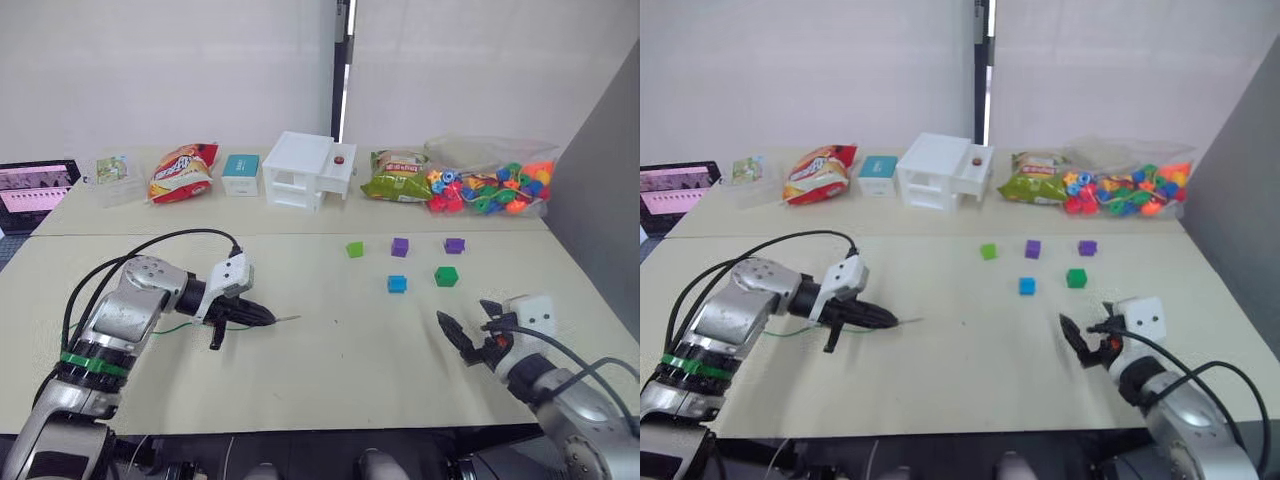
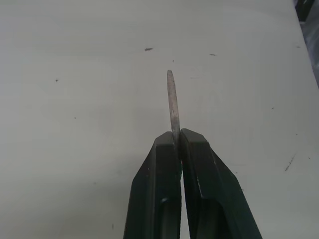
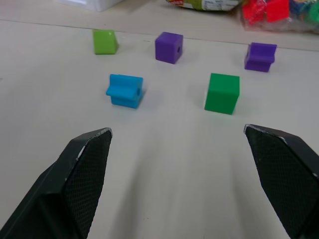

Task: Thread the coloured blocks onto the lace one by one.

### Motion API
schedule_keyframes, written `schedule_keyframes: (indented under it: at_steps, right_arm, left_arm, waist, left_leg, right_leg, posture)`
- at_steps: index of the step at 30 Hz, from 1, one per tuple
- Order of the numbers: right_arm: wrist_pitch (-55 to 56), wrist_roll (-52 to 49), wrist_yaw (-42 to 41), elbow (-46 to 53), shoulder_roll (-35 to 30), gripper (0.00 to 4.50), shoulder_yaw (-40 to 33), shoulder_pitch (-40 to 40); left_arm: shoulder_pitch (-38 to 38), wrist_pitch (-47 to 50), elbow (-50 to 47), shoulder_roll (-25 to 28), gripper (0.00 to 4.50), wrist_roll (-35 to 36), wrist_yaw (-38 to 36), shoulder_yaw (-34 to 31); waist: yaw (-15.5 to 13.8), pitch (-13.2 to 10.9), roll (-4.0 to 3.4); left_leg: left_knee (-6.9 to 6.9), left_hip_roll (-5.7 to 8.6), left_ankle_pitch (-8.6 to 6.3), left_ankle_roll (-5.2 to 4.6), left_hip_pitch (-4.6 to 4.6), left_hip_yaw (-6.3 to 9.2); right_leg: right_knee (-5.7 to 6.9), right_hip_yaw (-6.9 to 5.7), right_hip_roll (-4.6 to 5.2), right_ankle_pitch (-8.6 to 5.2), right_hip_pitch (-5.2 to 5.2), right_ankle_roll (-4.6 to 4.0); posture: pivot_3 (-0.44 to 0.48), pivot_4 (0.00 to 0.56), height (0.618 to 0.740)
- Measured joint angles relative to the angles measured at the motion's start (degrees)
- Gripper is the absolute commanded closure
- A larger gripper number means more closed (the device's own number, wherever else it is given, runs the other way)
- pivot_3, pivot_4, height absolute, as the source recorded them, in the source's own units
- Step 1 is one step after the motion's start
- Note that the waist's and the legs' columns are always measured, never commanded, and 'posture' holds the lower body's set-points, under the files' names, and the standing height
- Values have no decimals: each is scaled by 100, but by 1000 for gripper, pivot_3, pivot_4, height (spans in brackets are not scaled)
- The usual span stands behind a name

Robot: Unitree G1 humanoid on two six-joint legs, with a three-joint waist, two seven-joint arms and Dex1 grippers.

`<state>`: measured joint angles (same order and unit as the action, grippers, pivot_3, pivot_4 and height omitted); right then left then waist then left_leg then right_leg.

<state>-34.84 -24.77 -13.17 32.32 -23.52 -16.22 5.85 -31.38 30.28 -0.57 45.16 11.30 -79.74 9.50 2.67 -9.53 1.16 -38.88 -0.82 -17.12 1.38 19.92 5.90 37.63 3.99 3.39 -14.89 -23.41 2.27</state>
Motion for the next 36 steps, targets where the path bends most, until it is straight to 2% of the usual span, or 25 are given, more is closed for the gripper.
schedule_keyframes:
  at_steps: [8, 15, 20, 23, 30, 36]
  right_arm:
    - [-455, 341, 893, -1333, 199, 0, -10, -1998]
    - [-1083, 491, 1236, -2820, 54, 0, -17, -3504]
    - [-1179, 606, 1131, -3324, -173, 0, -25, -3642]
    - [-1378, 546, 982, -3078, -190, 0, -22, -3416]
    - [-1627, 544, 888, -2506, 294, 0, 283, -3099]
    - [-1140, 887, 944, -3166, 381, 0, 444, -3098]
  left_arm:
    - [23, 1001, -719, 140, 4469, 243, 440, -8]
    - [-47, 1334, -1000, 137, 4469, 460, 670, 67]
    - [-23, 1343, -1107, 159, 4469, 476, 728, 88]
    - [-17, 1342, -1116, 171, 4469, 480, 755, 95]
    - [-14, 1359, -1119, 173, 4469, 502, 829, 123]
    - [-12, 1360, -1119, 183, 4469, 603, 837, 153]
  waist:
    - [-7, -6, -9]
    - [-12, -7, -12]
    - [-8, -7, -12]
    - [-5, -7, -12]
    - [60, -7, -12]
    - [57, -8, -13]
  left_leg:
    - [3, 1, 1, 2, 3, -4]
    - [4, 6, 4, 6, 55, -8]
    - [5, 6, 4, 6, 61, -12]
    - [5, 4, 3, 5, 59, -11]
    - [3, 4, 4, 5, 53, -12]
    - [2, 6, 4, 6, 55, -12]
  right_leg:
    - [1, 0, 0, 1, -6, -1]
    - [36, 6, 4, 3, -81, -6]
    - [28, 7, 6, 3, -82, -5]
    - [31, 7, 4, 3, -82, -5]
    - [38, 9, 2, 3, -81, -5]
    - [35, 8, 5, 3, -80, -5]
  posture:
    - [0, 150, 740]
    - [0, 150, 740]
    - [0, 150, 740]
    - [0, 150, 740]
    - [0, 150, 740]
    - [0, 150, 740]
